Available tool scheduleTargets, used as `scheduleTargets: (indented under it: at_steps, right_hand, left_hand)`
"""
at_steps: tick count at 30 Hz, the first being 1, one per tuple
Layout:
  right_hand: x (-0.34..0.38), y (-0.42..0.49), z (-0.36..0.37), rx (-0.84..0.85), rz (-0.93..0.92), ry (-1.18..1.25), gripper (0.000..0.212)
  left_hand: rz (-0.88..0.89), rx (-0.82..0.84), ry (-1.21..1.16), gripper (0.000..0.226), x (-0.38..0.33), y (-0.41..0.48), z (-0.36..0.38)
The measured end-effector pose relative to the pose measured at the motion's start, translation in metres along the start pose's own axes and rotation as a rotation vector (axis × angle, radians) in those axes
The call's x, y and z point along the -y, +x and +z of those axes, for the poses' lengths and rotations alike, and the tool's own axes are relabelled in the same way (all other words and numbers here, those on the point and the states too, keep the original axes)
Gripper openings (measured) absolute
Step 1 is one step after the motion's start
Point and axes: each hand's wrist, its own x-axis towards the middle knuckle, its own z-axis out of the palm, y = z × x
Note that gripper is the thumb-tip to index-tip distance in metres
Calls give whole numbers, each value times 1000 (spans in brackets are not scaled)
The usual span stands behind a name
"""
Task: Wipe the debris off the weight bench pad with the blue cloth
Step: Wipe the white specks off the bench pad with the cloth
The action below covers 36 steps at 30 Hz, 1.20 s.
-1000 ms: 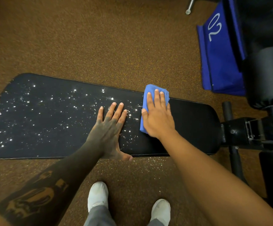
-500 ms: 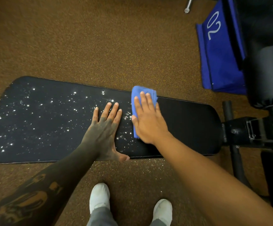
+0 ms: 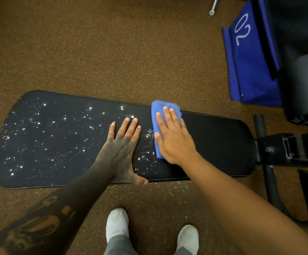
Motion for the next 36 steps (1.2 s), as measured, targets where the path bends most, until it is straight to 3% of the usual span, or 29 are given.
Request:
scheduleTargets:
  at_steps: [3,9,15,21,28,33,36]
  right_hand:
    - [11,26,-4,6,137,11,64]
    - [31,-12,4,16,-52,-10,64]
    - [29,11,2,-1,132,16,65]
    - [38,-36,15,4,30,-3,65]
    - [37,-8,8,-4,79,24,65]
    - [47,-62,26,25,-19,19,65]
    - [43,-49,25,15,19,42,65]
  left_hand:
    - [11,5,-9,166,3,-1,0]
    - [42,9,5,165,8,-2,0]
    - [26,3,30,165,9,-3,1]
    - [-3,-2,41,165,8,-6,2]
    - [-103,-11,56,167,5,-14,5]
    - [-111,-25,51,164,8,-26,14]
    - [-95,-25,52,165,15,-30,14]
